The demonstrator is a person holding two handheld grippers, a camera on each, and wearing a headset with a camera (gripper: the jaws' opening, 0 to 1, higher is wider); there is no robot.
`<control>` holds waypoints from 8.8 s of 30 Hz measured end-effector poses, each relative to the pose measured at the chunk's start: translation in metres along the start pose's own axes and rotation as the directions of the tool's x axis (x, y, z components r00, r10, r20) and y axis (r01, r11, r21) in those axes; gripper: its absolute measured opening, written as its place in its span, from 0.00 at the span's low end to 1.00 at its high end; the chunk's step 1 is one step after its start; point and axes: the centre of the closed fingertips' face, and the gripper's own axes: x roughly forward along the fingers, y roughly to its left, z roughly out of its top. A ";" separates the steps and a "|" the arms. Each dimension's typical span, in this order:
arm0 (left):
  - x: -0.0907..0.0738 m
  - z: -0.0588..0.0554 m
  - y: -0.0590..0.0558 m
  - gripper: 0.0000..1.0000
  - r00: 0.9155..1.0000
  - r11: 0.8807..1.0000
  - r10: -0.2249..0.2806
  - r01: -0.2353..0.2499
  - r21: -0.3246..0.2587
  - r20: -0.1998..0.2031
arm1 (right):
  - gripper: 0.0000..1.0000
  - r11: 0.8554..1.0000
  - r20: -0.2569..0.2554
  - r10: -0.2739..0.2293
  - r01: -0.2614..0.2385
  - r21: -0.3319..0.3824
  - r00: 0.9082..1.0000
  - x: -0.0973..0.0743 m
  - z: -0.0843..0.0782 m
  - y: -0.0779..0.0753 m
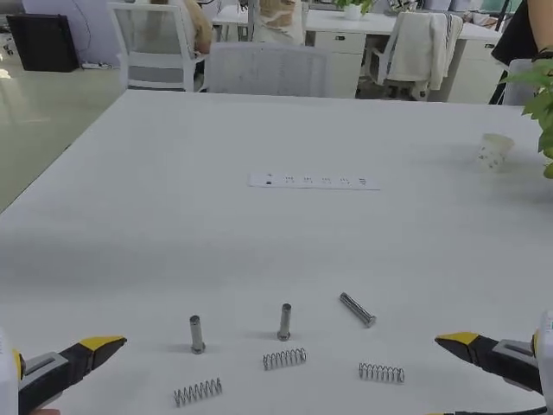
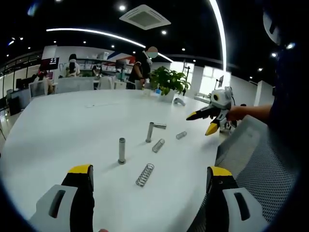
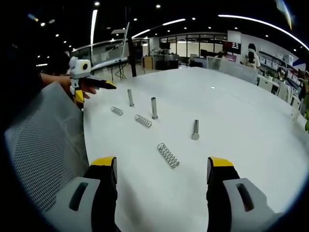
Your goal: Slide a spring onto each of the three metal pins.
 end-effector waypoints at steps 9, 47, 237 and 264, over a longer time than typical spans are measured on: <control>-0.002 -0.002 -0.001 0.94 1.000 1.000 0.004 -0.004 -0.003 -0.002 | 0.76 1.000 -0.003 0.004 -0.004 -0.002 1.000 0.001 -0.001 0.000; -0.002 -0.002 -0.001 0.94 1.000 1.000 0.027 -0.027 -0.006 0.003 | 0.75 1.000 0.006 0.013 -0.013 -0.002 1.000 0.005 0.001 -0.004; -0.011 0.020 -0.012 0.93 0.998 0.999 0.013 -0.015 0.036 0.061 | 0.06 0.979 -0.342 -0.171 0.199 0.047 0.924 0.077 0.049 -0.067; -0.006 0.017 -0.014 0.92 0.998 0.999 -0.002 0.000 0.036 0.056 | 0.06 0.982 -0.330 -0.170 0.186 0.018 0.929 0.067 0.042 -0.057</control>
